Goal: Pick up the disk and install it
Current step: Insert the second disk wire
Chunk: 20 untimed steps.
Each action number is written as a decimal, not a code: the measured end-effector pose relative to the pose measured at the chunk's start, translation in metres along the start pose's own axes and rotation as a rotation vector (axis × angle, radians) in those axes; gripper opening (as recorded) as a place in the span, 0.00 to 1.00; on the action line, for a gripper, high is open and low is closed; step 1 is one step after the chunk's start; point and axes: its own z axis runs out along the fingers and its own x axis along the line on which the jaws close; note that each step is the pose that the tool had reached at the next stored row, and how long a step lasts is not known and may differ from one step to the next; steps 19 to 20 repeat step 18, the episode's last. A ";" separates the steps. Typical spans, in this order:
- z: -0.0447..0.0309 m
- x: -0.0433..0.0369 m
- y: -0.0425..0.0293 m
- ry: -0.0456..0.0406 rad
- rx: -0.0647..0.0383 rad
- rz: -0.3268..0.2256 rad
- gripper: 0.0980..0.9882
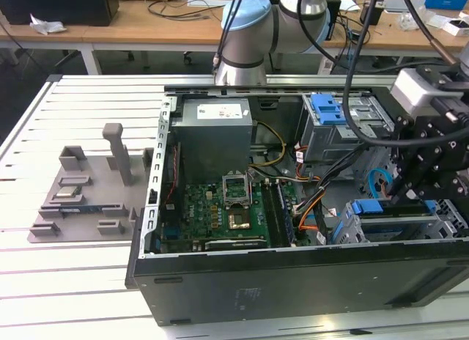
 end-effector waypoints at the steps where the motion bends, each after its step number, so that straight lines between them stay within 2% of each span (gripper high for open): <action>1: -0.0036 0.0000 0.0003 0.0000 0.000 0.000 0.15; 2: -0.0090 0.0000 0.0007 0.0001 0.000 0.000 0.15; 3: -0.0188 -0.0004 0.0015 0.0004 0.000 0.000 0.15; 4: -0.0234 -0.0014 0.0018 0.0005 0.000 0.000 0.15; 6: -0.0282 -0.0025 0.0020 0.0004 0.000 0.000 0.01; 11: -0.0394 -0.0026 0.0028 0.0005 0.000 0.000 0.01; 20: -0.0404 -0.0026 0.0029 0.0004 0.000 0.000 0.01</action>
